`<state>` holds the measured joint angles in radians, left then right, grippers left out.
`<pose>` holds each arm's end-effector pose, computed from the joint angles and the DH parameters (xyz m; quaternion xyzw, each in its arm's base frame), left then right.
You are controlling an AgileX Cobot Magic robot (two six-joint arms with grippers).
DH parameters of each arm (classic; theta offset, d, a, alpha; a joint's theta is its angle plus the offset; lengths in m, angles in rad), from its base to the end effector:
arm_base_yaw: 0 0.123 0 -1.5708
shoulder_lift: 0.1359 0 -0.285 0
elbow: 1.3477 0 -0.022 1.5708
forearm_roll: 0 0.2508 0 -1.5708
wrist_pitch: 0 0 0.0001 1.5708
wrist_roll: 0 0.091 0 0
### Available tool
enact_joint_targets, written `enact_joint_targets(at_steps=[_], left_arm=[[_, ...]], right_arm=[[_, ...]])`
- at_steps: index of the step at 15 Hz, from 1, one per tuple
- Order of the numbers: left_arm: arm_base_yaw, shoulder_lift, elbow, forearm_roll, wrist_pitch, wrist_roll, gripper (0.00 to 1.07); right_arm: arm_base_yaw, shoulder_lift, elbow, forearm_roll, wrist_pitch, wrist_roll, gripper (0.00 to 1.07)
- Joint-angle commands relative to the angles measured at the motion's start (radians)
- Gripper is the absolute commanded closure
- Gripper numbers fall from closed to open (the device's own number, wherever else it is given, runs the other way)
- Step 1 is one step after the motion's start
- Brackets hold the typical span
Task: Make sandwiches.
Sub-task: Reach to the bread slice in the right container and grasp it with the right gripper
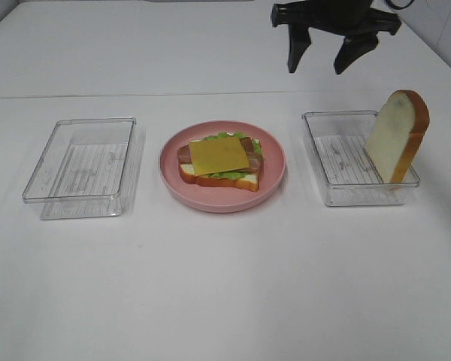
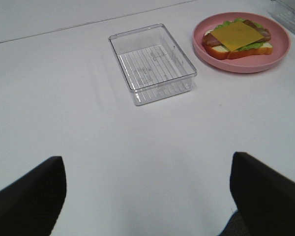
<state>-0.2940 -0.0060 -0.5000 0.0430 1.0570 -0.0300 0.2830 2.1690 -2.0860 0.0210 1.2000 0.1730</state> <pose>-0.0044 0.0049 0.2776 0.1111 0.8432 -0.0636 0.5221 0.4555 0.1343 0.2730 -0.0521 0.9810 0.0522 0.1792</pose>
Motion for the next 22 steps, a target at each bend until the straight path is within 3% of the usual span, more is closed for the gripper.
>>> enact_joint_targets(at_steps=[1, 6, 9, 13, 20, 22], left_arm=[[-0.007, -0.008, 0.001, -0.005, -0.009, 0.000, 0.21], [-0.007, -0.008, 0.001, -0.005, -0.009, 0.000, 0.21], [-0.007, -0.008, 0.001, -0.005, -0.009, 0.000, 0.21], [-0.007, -0.008, 0.001, -0.005, -0.009, 0.000, 0.21], [-0.007, -0.008, 0.001, -0.005, -0.009, 0.000, 0.21], [-0.007, -0.008, 0.001, -0.005, -0.009, 0.000, 0.21]], right_arm=[[-0.076, -0.030, -0.005, -0.021, 0.064, 0.010, 0.39], [-0.192, -0.067, 0.052, -0.034, 0.084, -0.008, 0.39], [-0.254, -0.122, 0.167, -0.021, 0.084, -0.025, 0.39], [-0.257, -0.127, 0.256, -0.008, 0.036, -0.070, 0.39], [-0.257, -0.036, 0.268, -0.021, -0.016, -0.078, 0.39], [-0.257, -0.022, 0.268, -0.021, -0.024, -0.081, 0.65]])
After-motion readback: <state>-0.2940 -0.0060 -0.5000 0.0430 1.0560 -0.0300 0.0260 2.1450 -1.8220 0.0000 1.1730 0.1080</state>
